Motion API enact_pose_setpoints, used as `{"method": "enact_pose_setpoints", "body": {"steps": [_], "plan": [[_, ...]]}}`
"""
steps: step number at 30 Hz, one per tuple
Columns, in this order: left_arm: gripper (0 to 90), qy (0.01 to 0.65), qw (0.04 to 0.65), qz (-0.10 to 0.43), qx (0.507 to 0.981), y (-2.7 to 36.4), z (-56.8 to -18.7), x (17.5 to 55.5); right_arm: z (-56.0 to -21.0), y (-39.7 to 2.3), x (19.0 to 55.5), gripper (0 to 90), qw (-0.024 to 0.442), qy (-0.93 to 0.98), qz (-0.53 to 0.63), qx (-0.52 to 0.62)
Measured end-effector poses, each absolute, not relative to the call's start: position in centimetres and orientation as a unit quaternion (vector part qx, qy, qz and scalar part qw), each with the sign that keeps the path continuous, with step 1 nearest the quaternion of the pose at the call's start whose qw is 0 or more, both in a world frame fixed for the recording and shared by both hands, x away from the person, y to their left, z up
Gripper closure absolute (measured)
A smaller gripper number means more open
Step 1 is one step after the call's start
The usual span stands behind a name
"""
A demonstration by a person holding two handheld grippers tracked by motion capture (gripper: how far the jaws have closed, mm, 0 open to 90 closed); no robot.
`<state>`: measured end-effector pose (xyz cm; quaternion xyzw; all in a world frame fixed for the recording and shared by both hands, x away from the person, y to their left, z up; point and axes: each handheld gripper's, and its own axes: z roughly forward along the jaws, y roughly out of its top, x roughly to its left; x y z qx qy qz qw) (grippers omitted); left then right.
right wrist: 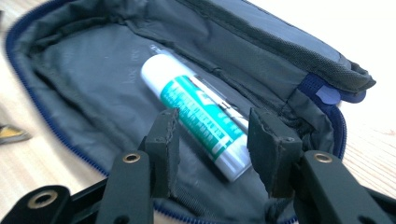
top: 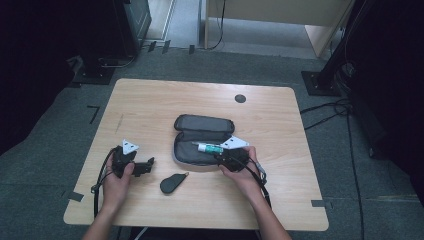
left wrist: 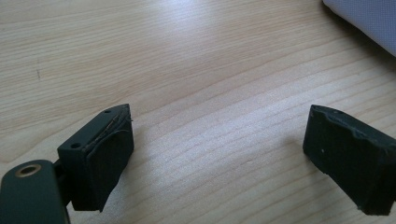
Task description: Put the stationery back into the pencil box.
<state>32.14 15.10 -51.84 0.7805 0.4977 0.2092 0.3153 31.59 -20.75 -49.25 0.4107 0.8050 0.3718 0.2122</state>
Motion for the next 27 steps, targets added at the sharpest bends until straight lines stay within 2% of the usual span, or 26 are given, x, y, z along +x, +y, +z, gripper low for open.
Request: {"method": "enact_pose_setpoints", "body": {"steps": [8, 14, 18, 20, 22, 27], "plan": [[9.0, 0.495, 0.321, 0.201, 0.782, 15.2, -51.8, 31.9, -49.6, -19.9, 32.8, 49.6, 0.254, 0.803, 0.332, 0.425], [9.0, 0.504, 0.345, 0.177, 0.771, 16.2, -51.1, 31.6, -48.3, -20.9, 32.3, 33.2, 0.234, 0.773, 0.387, 0.445], [8.9, 0.501, 0.363, 0.175, 0.766, 16.4, -50.3, 31.0, -47.1, -22.5, 31.7, 16.0, 0.221, 0.754, 0.414, 0.460], [8.9, 0.498, 0.367, 0.174, 0.766, 16.2, -50.0, 30.6, -46.7, -23.6, 31.2, 11.9, 0.219, 0.741, 0.426, 0.470], [8.9, 0.494, 0.363, 0.175, 0.770, 15.8, -49.8, 30.3, -46.3, -24.9, 30.8, 0.2, 0.215, 0.728, 0.434, 0.485], [6.6, 0.482, 0.368, 0.157, 0.779, 15.2, -49.6, 29.6, -46.2, -28.4, 29.6, 0.0, 0.233, 0.716, 0.421, 0.505]]}}
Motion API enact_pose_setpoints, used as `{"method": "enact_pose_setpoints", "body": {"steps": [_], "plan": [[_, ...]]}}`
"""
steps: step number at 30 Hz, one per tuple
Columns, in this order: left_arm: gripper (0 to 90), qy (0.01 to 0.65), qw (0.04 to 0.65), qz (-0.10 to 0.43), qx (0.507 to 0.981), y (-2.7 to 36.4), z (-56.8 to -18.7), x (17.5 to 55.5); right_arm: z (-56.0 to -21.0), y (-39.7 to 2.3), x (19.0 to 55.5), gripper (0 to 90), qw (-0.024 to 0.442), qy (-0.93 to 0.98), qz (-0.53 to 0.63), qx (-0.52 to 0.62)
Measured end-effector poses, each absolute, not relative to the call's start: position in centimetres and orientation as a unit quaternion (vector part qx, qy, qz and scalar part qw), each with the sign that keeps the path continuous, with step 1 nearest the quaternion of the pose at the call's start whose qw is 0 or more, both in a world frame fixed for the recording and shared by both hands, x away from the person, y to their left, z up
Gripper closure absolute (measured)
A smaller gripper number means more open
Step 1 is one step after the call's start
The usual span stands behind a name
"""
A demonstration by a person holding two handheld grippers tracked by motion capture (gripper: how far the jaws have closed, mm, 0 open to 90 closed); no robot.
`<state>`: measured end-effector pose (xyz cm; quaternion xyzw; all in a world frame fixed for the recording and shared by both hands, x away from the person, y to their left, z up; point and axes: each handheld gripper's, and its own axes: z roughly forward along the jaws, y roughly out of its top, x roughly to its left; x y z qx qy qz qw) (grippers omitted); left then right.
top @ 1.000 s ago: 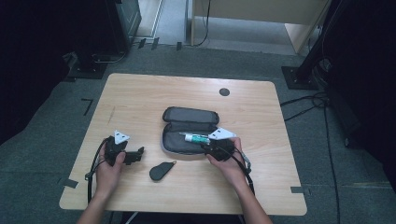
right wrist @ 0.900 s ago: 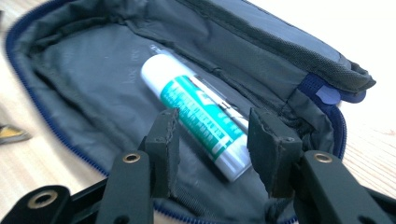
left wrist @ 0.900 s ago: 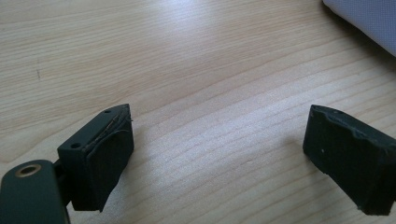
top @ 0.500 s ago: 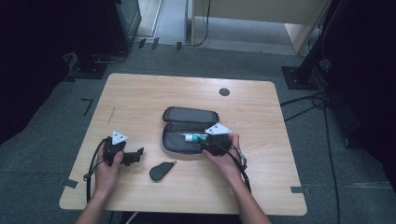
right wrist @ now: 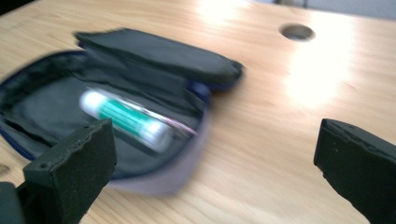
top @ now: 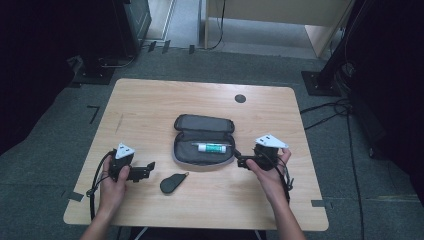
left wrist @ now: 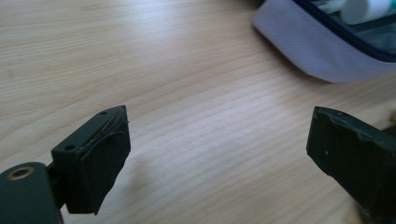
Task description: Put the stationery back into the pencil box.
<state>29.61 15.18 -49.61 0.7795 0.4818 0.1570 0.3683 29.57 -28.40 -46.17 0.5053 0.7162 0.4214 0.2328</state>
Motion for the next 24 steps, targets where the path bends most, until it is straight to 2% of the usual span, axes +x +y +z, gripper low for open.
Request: {"method": "enact_pose_setpoints", "body": {"steps": [2, 4, 16, 24], "plan": [[5.7, 0.475, 0.375, 0.147, 0.782, 14.9, -49.5, 29.3, -46.4, -29.8, 29.1, 0.0, 0.239, 0.710, 0.416, 0.516], [0.0, 0.469, 0.374, 0.147, 0.787, 14.5, -49.4, 29.0, -46.6, -30.8, 28.7, 0.0, 0.244, 0.707, 0.411, 0.521], [0.0, 0.450, 0.358, 0.140, 0.806, 12.8, -49.9, 27.3, -49.6, -36.3, 26.3, 0.0, 0.255, 0.697, 0.368, 0.560], [0.0, 0.440, 0.359, 0.135, 0.812, 11.7, -50.0, 26.4, -51.1, -38.4, 25.1, 0.0, 0.257, 0.697, 0.339, 0.577]]}}
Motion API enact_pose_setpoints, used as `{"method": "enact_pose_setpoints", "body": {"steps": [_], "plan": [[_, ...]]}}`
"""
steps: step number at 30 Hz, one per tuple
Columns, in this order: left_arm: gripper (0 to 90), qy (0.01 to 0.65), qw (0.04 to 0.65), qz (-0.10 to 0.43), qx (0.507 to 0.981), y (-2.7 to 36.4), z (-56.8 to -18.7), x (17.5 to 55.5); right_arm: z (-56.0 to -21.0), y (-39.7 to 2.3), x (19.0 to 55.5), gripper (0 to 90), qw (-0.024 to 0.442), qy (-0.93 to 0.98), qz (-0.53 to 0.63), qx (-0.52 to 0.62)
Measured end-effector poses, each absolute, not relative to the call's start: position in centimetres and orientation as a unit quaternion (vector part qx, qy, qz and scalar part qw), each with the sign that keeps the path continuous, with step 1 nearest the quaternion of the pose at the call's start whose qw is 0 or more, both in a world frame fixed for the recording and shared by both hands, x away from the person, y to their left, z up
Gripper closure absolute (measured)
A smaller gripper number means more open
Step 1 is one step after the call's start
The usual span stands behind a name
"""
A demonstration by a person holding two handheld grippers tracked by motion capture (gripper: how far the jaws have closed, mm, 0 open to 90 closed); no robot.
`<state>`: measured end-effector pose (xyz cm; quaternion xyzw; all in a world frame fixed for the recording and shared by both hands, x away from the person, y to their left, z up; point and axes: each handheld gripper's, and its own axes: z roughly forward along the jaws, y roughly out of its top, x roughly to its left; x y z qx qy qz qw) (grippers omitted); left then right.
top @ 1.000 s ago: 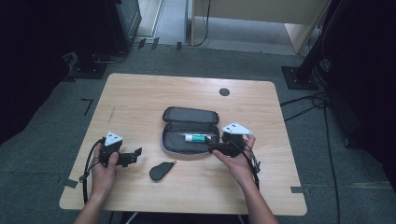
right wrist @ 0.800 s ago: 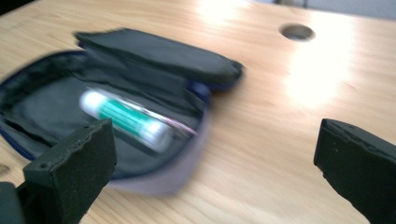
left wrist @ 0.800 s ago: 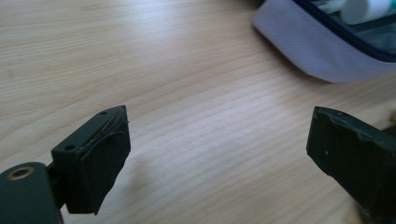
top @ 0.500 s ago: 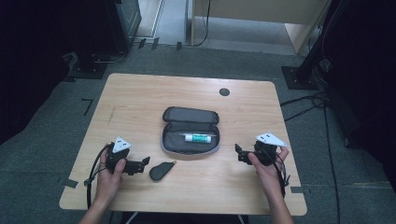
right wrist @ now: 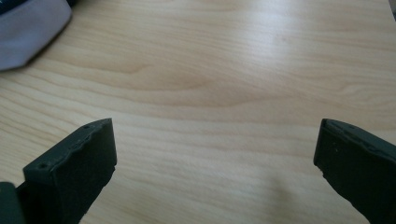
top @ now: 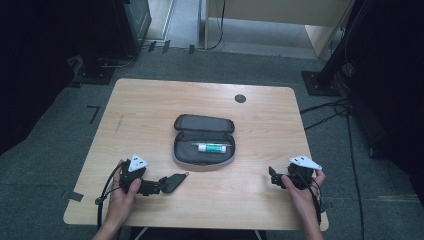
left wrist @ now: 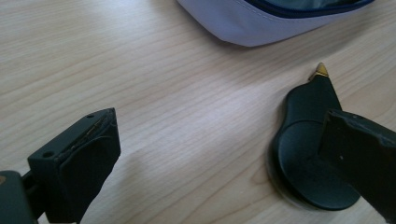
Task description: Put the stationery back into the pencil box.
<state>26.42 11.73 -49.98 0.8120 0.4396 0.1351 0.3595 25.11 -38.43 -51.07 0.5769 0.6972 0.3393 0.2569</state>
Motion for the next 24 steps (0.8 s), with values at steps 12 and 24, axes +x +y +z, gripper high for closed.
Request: {"method": "enact_pose_setpoints", "body": {"steps": [12, 24], "plan": [[0.0, 0.427, 0.355, 0.129, 0.821, 10.7, -50.5, 25.3, -52.5, -39.7, 24.8, 0.0, 0.245, 0.703, 0.308, 0.593], [0.0, 0.398, 0.332, 0.123, 0.847, 8.7, -51.1, 24.5, -52.7, -39.7, 24.9, 0.0, 0.236, 0.706, 0.303, 0.594]]}}
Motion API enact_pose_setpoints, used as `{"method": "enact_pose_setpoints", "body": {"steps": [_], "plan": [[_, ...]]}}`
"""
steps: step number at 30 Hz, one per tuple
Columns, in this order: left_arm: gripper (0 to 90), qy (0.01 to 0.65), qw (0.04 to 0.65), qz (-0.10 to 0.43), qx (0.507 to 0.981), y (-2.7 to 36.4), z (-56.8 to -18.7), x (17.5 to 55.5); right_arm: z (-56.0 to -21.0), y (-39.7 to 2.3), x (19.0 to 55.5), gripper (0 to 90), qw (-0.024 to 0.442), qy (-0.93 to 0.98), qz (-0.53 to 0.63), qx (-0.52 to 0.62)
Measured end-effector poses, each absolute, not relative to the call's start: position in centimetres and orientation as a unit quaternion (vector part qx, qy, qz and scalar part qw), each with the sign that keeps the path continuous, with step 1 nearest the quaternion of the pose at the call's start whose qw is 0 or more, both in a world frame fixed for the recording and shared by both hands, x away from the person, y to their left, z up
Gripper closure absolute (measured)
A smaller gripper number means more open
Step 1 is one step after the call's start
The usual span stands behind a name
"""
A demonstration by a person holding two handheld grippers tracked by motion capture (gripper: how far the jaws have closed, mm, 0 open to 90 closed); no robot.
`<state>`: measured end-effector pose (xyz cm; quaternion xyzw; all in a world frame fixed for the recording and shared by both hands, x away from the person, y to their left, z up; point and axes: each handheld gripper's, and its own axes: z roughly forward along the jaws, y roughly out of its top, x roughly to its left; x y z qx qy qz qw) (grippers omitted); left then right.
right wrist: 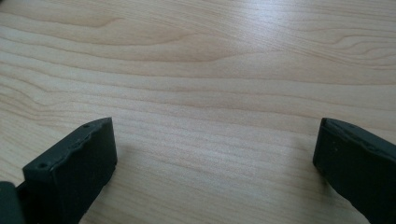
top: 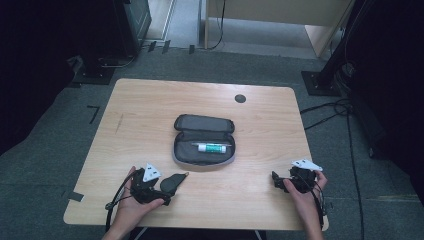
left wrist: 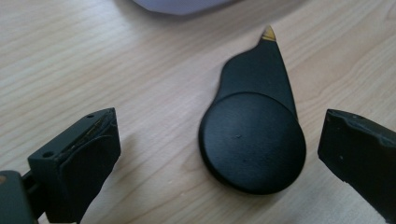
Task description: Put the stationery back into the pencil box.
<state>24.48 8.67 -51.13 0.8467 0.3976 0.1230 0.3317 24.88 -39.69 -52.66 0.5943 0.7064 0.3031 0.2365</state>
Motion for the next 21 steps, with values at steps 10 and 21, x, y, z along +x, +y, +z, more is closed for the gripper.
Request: {"method": "enact_pose_setpoints", "body": {"steps": [10, 21], "plan": [[11.2, 0.378, 0.324, 0.147, 0.855, 7.9, -51.5, 23.9, -52.7, -39.7, 24.9, 0.0, 0.237, 0.706, 0.303, 0.594], [27.8, 0.358, 0.340, 0.146, 0.857, 8.0, -51.4, 23.2, -52.7, -39.7, 24.9, 0.0, 0.237, 0.707, 0.303, 0.594]]}}
